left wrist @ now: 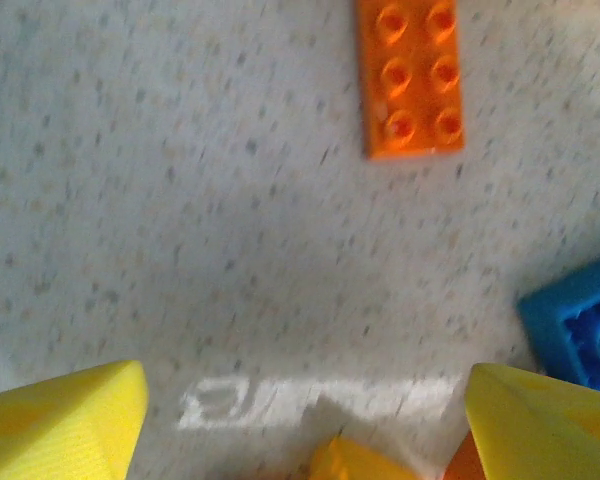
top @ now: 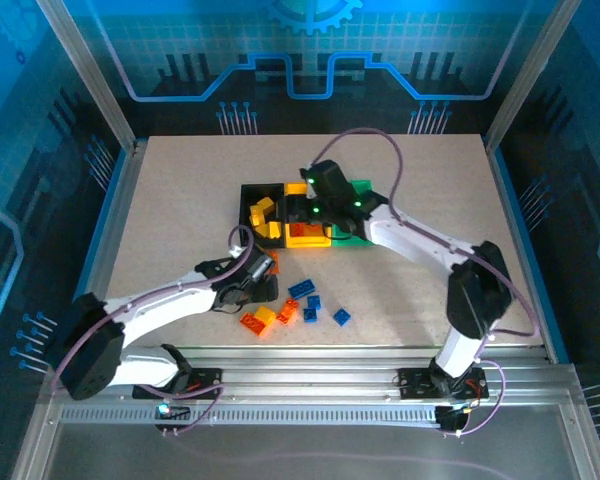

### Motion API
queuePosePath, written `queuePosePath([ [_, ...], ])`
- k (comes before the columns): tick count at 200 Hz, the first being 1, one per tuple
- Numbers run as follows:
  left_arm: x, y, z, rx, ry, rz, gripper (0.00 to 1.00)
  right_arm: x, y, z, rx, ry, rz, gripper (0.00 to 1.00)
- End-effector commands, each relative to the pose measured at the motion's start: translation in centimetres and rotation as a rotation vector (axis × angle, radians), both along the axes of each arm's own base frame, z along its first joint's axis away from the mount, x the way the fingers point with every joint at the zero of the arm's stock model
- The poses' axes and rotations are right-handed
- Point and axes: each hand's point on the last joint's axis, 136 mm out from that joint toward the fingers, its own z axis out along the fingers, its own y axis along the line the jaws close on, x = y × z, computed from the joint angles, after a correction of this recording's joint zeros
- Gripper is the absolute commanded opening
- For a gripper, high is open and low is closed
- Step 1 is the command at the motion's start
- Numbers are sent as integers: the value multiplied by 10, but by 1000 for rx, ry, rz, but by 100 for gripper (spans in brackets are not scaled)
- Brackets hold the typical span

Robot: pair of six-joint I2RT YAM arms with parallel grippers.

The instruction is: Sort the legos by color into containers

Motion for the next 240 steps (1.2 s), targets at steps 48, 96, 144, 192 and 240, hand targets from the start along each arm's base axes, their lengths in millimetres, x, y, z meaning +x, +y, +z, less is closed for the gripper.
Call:
queuePosePath([
  [48, 68, -15, -11, 148, -135, 55, 73, -27, -61, 22, 72, -74, -105, 72],
  [96, 85, -20, -37, 193, -130, 105, 67, -38, -80, 41, 92, -134, -121, 73],
  [144, 71, -10, -57, 228, -68, 116, 46, -42, -90, 49, 107, -157, -137, 73],
  [192, 48, -8, -48, 201, -55, 98, 32, -40, -95, 40, 110, -132, -157, 73],
  [240, 32, -27, 16, 120, -133, 21, 29, -43, -111, 29, 119, -104, -203, 73],
])
